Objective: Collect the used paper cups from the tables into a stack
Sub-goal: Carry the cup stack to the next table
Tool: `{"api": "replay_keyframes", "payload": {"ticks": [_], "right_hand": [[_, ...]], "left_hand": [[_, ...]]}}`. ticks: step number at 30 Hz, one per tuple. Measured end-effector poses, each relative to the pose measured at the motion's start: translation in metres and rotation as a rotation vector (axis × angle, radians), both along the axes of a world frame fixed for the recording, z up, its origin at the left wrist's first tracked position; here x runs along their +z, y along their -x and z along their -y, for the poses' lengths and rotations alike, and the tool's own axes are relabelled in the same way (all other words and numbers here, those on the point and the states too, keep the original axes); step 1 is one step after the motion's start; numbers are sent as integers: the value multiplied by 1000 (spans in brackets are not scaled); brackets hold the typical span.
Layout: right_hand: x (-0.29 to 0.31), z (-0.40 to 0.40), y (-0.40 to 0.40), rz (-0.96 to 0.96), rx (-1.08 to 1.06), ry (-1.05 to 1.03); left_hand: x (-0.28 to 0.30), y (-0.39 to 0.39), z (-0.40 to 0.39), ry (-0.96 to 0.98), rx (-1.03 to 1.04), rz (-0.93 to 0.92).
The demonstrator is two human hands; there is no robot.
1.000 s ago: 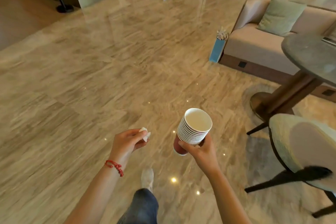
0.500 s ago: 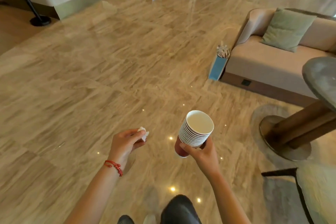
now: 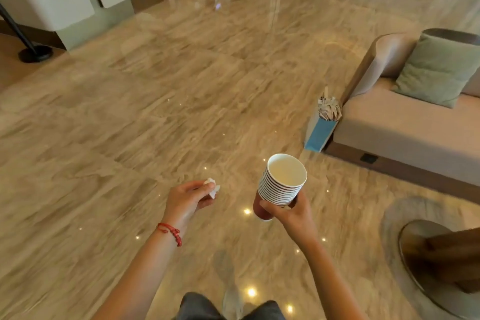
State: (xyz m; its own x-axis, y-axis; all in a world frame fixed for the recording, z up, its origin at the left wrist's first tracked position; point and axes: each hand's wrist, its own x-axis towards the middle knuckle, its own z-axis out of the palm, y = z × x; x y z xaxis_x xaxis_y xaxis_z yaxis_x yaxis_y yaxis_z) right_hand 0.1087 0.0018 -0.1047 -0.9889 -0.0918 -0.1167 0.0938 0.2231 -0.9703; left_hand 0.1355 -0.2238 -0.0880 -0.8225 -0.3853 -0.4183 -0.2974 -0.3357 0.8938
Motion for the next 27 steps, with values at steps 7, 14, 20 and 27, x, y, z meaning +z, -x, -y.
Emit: {"api": "replay_keyframes", "payload": {"ticks": [7, 14, 20, 27], "right_hand": [[-5, 23, 173, 4, -27, 3], [-8, 55, 382, -4, -76, 14], [7, 68, 542, 13, -153, 16], [-10, 58, 722, 8, -222, 17]], "left_hand": [[-3, 182, 25, -1, -36, 3], [-10, 405, 57, -1, -87, 6], [8, 585, 71, 12, -136, -4], [-7, 776, 55, -3, -232, 28]]}}
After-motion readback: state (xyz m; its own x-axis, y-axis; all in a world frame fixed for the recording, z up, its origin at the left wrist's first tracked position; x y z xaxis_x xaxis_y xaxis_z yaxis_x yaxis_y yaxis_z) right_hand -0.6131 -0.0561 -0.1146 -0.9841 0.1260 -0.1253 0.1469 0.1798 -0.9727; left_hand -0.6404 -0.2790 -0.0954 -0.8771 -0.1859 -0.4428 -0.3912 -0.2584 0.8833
